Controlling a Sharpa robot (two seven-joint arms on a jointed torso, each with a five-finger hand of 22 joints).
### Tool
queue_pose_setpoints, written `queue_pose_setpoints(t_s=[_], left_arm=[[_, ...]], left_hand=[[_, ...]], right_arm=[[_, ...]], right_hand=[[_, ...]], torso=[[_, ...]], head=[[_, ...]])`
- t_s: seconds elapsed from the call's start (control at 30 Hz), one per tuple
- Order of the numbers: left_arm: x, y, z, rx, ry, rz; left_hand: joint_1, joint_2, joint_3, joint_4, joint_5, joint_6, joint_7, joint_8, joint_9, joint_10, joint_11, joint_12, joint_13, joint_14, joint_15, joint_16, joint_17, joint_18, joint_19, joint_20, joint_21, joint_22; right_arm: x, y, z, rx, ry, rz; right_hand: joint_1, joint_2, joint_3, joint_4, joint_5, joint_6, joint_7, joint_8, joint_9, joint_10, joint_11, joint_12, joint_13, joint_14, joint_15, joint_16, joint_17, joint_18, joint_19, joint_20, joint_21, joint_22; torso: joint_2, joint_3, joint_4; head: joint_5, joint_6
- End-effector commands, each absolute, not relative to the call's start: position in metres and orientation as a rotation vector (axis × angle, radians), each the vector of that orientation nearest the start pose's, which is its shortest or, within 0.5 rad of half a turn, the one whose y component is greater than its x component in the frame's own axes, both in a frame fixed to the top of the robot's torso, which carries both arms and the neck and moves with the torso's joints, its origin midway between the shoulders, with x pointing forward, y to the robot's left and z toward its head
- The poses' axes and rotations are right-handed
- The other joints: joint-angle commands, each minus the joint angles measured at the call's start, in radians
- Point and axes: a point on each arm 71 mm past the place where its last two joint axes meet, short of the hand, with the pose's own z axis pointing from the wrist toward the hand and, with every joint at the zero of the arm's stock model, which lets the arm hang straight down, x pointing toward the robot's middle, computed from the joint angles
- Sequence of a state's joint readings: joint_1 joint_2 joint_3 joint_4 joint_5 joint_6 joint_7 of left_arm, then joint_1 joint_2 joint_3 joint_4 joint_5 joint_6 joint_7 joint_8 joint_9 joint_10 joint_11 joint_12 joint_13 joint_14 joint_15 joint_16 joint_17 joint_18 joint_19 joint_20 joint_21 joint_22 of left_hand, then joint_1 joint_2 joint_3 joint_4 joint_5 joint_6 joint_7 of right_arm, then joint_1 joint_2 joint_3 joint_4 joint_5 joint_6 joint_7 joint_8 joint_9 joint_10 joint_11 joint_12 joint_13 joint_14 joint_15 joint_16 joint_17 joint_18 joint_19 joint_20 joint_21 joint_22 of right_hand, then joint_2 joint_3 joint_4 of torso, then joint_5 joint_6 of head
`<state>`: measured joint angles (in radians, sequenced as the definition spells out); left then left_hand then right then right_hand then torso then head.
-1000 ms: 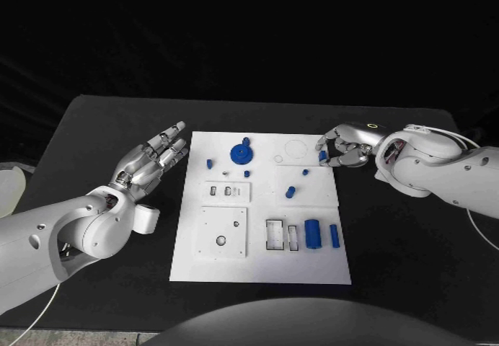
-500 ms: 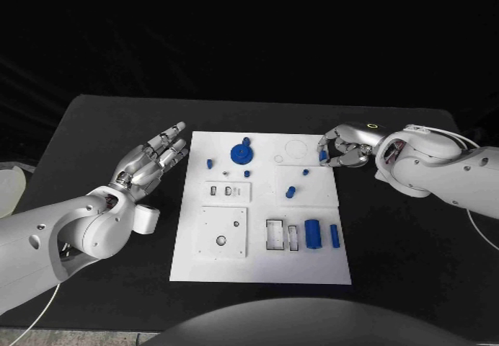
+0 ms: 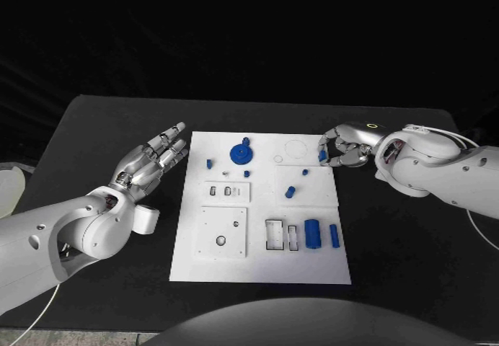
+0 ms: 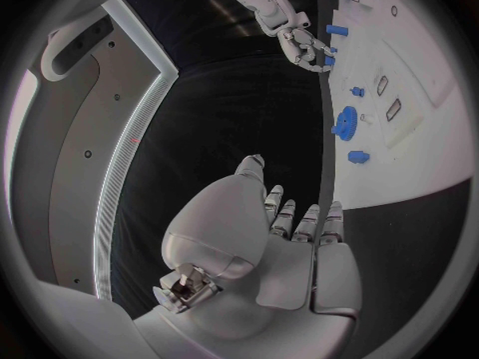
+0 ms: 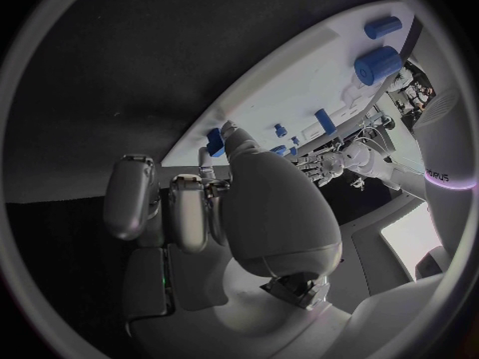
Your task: Assemble the parts on the task board
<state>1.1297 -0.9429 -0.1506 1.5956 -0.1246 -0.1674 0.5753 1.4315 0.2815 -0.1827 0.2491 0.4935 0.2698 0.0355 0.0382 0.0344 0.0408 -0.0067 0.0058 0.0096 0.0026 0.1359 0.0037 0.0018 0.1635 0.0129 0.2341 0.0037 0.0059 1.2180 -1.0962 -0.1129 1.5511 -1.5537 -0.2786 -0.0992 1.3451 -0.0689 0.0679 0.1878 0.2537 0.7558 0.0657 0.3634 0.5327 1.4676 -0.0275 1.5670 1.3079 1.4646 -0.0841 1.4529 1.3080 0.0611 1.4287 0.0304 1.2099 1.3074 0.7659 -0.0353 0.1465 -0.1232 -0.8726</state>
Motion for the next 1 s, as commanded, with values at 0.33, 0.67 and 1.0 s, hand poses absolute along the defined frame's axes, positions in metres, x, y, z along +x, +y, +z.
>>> queue_pose_setpoints(t_s=[0.33,0.67,1.0], left_arm=[[0.438,0.2258,-0.2286,-0.952,1.509,-1.695],[0.4386,0.2268,-0.229,-0.953,1.509,-1.691],[0.4392,0.2276,-0.2295,-0.954,1.51,-1.687]], left_hand=[[0.005,-0.002,0.005,0.0,0.004,0.007,0.003,0.005,0.002,0.003,0.006,0.005,0.001,0.001,0.009,-0.002,0.0,0.009,-0.002,0.009,0.006,0.001],[0.005,-0.002,0.005,0.0,0.004,0.007,0.003,0.005,0.002,0.003,0.006,0.005,0.001,0.001,0.009,-0.002,0.0,0.009,-0.002,0.009,0.006,0.001],[0.005,-0.002,0.005,0.0,0.004,0.007,0.003,0.005,0.002,0.003,0.006,0.005,0.001,0.001,0.009,-0.002,0.0,0.009,-0.002,0.009,0.006,0.001]], right_arm=[[0.4619,-0.3183,-0.1989,-0.183,1.755,0.331],[0.4623,-0.316,-0.1986,-0.19,1.748,0.345],[0.4626,-0.3152,-0.1988,-0.191,1.748,0.353]], right_hand=[[-0.021,-0.003,-0.005,0.015,0.014,-0.02,-0.002,0.023,0.018,0.097,0.003,-0.003,0.257,0.075,0.002,-0.014,0.164,0.02,-0.01,0.0,-0.019,0.114],[-0.027,-0.003,0.007,0.031,0.128,-0.001,-0.008,0.049,0.031,0.098,-0.001,-0.002,0.259,0.075,-0.001,-0.013,0.165,0.02,-0.007,-0.002,-0.025,0.117],[-0.031,-0.012,0.03,0.05,0.232,0.005,-0.011,0.051,0.028,0.097,-0.004,-0.003,0.258,0.075,-0.004,-0.016,0.163,0.021,-0.007,-0.005,-0.032,0.119]], torso=[[0.001,-0.0006,0.0],[0.0,-0.0001,0.0009],[0.0,-0.0006,-0.0006]], head=[[-0.001,0.0],[-0.001,0.0],[-0.002,0.0]])
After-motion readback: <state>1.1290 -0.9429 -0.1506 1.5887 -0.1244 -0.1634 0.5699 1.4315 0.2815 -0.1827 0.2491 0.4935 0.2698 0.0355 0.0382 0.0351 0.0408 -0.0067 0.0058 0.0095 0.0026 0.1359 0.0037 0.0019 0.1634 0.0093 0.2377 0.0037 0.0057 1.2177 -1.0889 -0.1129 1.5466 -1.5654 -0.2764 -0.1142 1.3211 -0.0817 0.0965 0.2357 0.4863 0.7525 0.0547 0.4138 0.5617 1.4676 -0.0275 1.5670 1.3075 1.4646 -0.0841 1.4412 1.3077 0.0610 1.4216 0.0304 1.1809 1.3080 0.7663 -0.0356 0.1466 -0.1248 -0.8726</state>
